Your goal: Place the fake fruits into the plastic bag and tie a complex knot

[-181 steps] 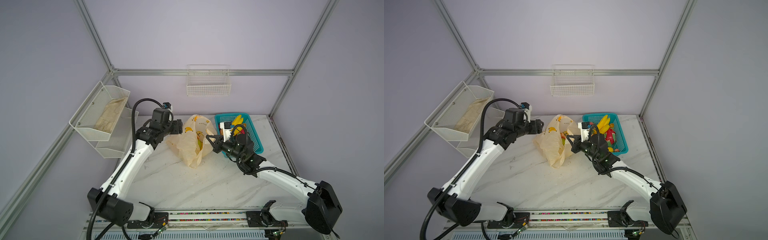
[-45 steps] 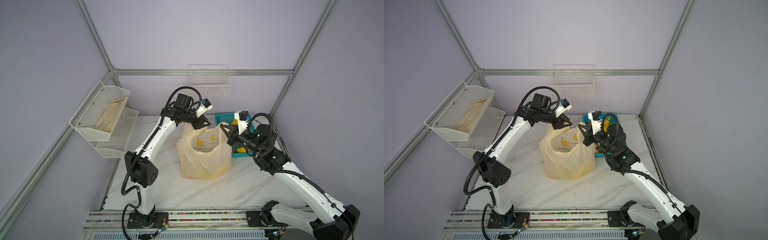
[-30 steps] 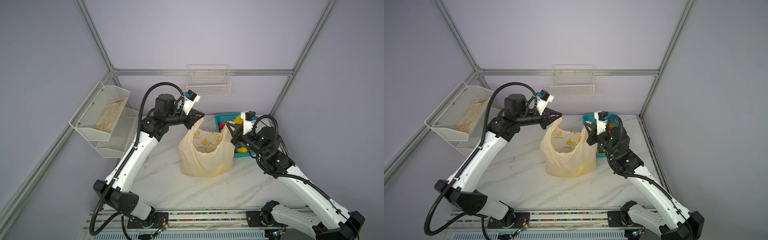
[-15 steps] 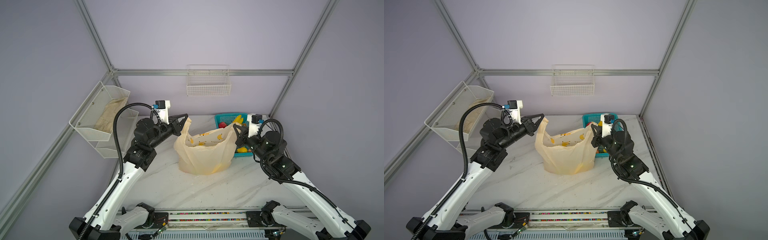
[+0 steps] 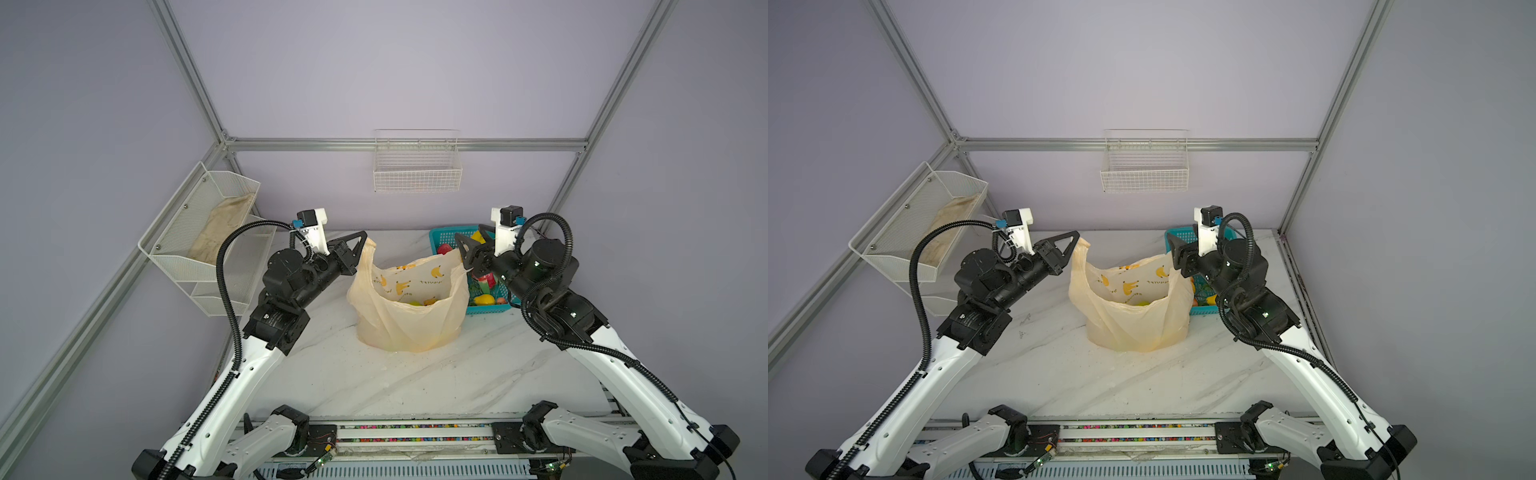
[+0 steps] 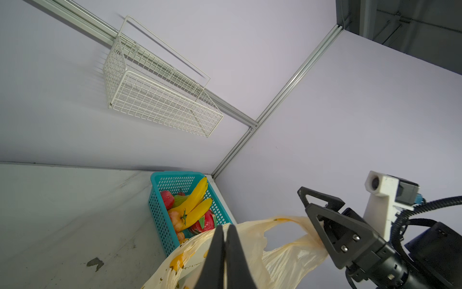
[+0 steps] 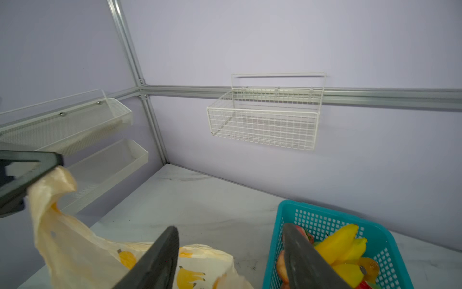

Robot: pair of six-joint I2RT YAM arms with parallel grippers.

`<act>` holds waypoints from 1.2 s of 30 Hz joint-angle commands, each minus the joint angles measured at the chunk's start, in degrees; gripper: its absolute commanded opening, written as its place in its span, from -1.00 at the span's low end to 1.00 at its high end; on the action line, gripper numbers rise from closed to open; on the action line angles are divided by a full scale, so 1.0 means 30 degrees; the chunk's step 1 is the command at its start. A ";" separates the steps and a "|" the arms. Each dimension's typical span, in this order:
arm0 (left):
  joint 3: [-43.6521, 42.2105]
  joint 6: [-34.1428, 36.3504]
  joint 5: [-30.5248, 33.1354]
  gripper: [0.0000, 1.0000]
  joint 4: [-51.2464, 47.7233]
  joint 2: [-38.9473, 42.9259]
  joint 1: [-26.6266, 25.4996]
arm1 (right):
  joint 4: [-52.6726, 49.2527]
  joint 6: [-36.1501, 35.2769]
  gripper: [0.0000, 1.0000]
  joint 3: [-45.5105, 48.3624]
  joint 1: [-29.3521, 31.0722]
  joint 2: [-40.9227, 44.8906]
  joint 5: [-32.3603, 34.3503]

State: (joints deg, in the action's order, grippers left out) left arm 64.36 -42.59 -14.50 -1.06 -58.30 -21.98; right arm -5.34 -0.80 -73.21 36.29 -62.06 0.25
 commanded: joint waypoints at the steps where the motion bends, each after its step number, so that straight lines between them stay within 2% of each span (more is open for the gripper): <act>1: -0.0509 -0.0337 -0.0087 -1.00 0.0641 0.0157 0.0093 | 0.1204 -0.1326 0.44 -0.0890 0.1526 -0.0915 -0.1284; 5: -0.0475 -0.0364 -0.0024 -1.00 0.0477 0.0071 0.0089 | 0.3043 -0.1549 0.56 -0.0712 0.2852 -0.1945 -0.3942; 9: -0.0371 -0.0309 -0.0012 -1.00 0.0231 -0.0074 0.0090 | 0.4291 -0.2297 0.62 -0.0075 0.4238 -0.2777 -0.4815; 13: -0.0365 -0.0249 -0.0146 -1.00 0.0265 -0.0136 0.0075 | 0.4684 -0.3547 0.66 0.0252 0.5858 -0.3379 -0.3743; 18: -0.0334 0.0066 -0.0043 -1.00 0.0235 -0.0136 0.0141 | 0.4451 -0.3911 0.66 0.0190 0.6183 -0.2983 -0.0669; 24: -0.0157 0.0273 0.0029 -1.00 -0.0057 -0.0194 0.0207 | 0.3500 -0.4602 0.64 -0.0669 0.6955 -0.2383 -0.1885; 29: -0.0181 0.0280 0.0059 -1.00 -0.0085 -0.0049 0.0209 | 0.3115 -0.4905 0.60 -0.1027 0.7958 -0.3203 -0.2183; 34: -0.0299 0.0393 -0.0014 -1.00 0.0090 0.0069 0.0216 | 0.6155 -0.4192 0.58 0.1570 0.8059 -0.3843 -0.1531; 36: -0.0328 0.0478 -0.0085 -1.00 0.0094 0.0098 0.0233 | 0.7241 -0.4173 0.67 0.2297 0.8058 -0.4316 -0.1306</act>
State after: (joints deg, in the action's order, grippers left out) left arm 64.36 -42.39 -14.55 -2.33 -59.07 -21.76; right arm 10.57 -13.19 -69.30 60.40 -72.86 -4.91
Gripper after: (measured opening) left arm 0.047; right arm 0.820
